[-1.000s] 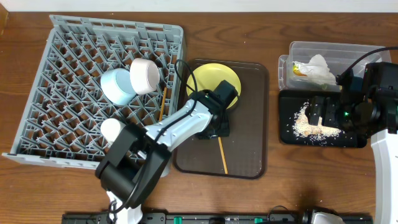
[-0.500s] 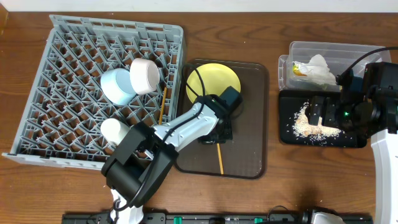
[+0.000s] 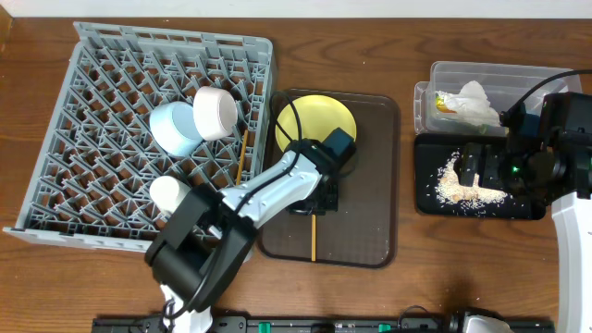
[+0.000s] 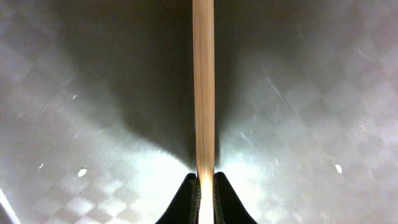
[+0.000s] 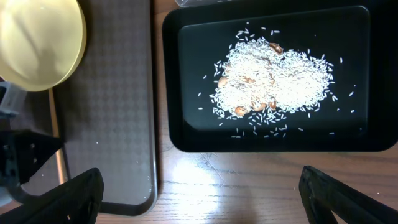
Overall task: Sort waste into correct bins and load items into the dishwasher
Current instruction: 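Grasp the second wooden chopstick with the left gripper, then carry the second chopstick into the dish rack and release it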
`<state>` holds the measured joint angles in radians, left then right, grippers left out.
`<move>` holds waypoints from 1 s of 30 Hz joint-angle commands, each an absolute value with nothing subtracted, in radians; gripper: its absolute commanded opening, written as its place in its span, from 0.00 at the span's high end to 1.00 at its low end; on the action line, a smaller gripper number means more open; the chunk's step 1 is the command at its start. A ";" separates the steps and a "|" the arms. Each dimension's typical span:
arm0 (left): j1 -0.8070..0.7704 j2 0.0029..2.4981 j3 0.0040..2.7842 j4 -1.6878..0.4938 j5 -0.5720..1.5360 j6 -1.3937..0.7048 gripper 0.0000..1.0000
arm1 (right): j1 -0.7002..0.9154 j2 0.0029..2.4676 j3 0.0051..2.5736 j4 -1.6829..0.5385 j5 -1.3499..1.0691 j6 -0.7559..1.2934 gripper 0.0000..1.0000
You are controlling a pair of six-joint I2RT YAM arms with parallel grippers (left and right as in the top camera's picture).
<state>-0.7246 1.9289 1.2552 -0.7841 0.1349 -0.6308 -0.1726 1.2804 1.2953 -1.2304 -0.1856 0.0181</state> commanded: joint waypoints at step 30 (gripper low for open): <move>-0.680 1.486 1.271 -1.036 -0.077 -0.397 0.94 | -0.183 1.274 1.311 -1.231 -0.184 0.021 0.02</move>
